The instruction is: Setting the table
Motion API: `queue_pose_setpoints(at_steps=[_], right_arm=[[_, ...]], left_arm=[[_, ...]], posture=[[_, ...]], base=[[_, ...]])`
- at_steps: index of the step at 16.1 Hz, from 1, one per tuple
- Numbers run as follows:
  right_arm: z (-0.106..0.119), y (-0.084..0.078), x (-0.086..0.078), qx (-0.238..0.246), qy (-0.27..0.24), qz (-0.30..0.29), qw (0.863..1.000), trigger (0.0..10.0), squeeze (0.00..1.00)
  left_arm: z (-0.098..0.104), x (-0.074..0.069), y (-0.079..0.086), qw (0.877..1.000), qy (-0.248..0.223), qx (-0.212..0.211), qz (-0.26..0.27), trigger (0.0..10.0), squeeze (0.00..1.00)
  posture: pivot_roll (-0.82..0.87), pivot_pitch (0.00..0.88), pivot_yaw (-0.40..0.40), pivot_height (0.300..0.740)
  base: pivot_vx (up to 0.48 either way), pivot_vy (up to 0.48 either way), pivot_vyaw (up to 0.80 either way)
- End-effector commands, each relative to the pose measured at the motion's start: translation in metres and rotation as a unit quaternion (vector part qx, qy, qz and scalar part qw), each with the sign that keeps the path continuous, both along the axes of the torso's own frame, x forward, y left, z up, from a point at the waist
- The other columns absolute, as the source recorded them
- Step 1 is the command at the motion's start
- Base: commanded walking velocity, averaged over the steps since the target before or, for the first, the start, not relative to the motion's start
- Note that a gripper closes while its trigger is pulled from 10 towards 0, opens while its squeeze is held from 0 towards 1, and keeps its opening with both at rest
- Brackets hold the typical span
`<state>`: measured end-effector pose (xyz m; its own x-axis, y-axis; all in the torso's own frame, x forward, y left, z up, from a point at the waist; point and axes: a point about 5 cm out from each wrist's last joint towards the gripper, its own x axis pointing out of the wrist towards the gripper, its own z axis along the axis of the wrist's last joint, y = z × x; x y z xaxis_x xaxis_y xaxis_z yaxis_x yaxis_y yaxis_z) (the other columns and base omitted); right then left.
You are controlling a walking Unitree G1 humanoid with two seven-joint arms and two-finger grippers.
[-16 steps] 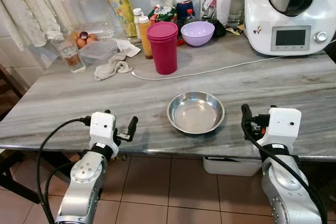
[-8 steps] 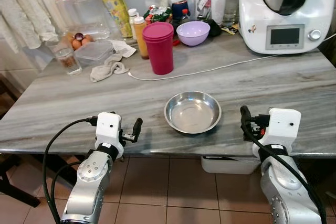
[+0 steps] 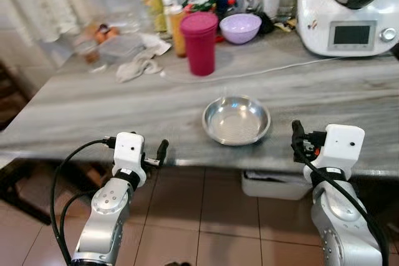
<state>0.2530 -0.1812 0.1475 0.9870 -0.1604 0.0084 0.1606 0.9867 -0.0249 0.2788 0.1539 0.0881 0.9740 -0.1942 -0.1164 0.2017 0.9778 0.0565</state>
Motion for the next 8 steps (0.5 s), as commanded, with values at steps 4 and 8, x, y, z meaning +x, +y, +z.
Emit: queue_pose_setpoints(at_steps=[4, 8], right_arm=[[-0.0017, 0.0045, -0.0001, 0.022, 0.006, 0.024, 0.999, 10.0, 0.00], [-0.0012, 0.0035, 0.0019, 0.028, 0.005, 0.024, 0.999, 10.0, 0.00]], left_arm=[[-0.0019, 0.0006, 0.0062, 1.000, 0.007, 0.011, 0.008, 10.0, 0.00], [-0.0032, -0.0002, 0.0061, 1.000, 0.010, 0.016, 0.007, 10.0, 0.00]], posture=[[-0.24, 0.020, 0.139, 0.740], [-0.24, 0.021, 0.140, 0.740]], base=[[-0.330, 0.000, 0.00], [-0.333, 0.000, 0.00]])
